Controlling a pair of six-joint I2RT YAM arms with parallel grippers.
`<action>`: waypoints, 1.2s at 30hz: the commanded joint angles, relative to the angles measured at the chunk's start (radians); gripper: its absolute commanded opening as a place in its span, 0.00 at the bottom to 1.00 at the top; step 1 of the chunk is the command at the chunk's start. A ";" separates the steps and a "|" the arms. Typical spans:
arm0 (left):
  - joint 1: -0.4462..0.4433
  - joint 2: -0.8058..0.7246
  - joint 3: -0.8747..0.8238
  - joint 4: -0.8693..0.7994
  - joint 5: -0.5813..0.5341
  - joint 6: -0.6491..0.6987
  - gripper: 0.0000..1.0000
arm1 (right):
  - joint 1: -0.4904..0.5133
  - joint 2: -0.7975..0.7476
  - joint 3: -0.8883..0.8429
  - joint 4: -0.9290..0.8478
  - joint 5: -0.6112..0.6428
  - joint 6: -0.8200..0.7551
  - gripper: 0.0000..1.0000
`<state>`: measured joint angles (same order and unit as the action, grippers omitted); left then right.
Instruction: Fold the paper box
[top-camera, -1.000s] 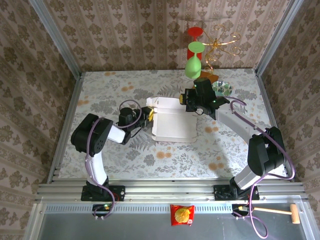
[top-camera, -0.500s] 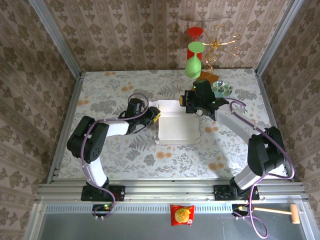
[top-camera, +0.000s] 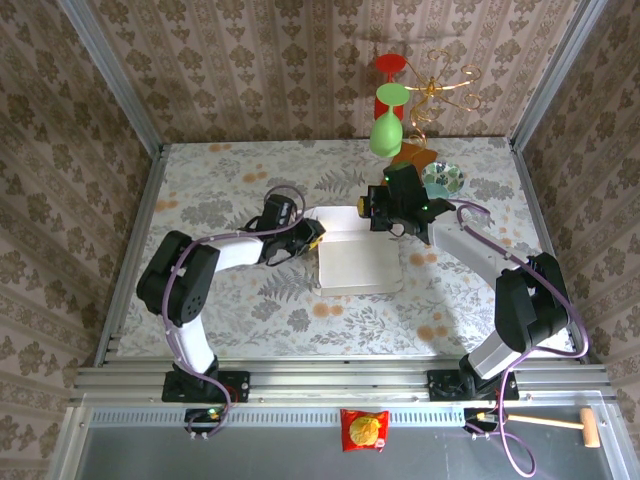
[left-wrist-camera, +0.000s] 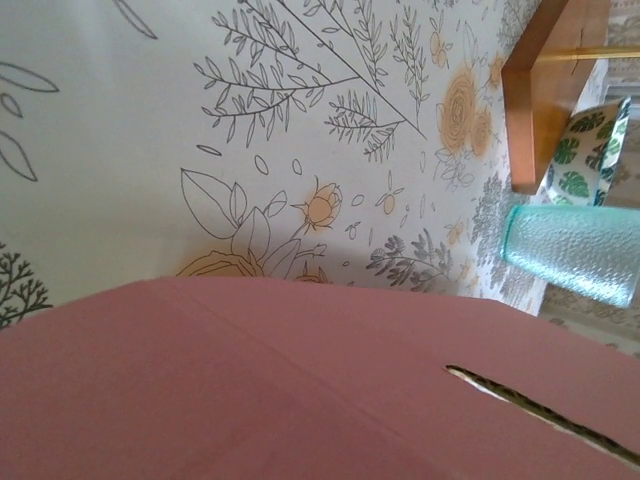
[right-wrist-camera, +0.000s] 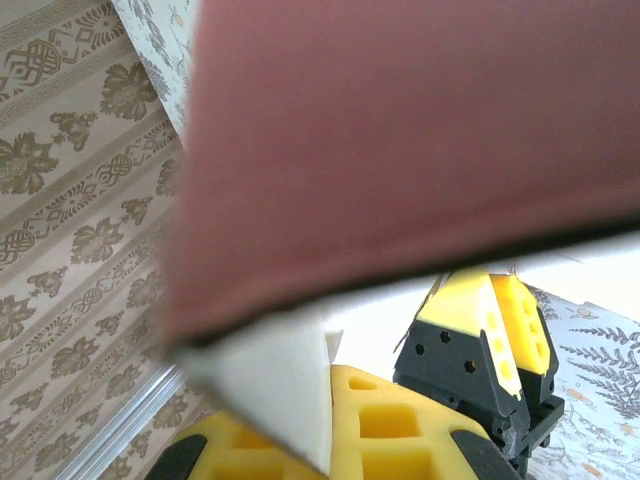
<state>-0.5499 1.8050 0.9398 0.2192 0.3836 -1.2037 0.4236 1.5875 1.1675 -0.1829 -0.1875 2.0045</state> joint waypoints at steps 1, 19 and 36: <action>-0.019 -0.080 0.020 -0.100 -0.032 0.049 0.38 | -0.006 -0.031 -0.003 0.003 0.003 -0.019 0.00; 0.412 -0.552 0.054 -0.684 0.163 0.552 0.33 | -0.026 0.114 0.110 -0.059 -0.072 -0.204 0.00; 0.259 -0.100 0.270 -0.650 0.130 1.002 0.37 | -0.049 0.230 0.198 -0.059 -0.135 -0.253 0.00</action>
<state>-0.2729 1.6825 1.1610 -0.4484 0.5186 -0.2714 0.3798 1.7966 1.3319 -0.2104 -0.2974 1.7752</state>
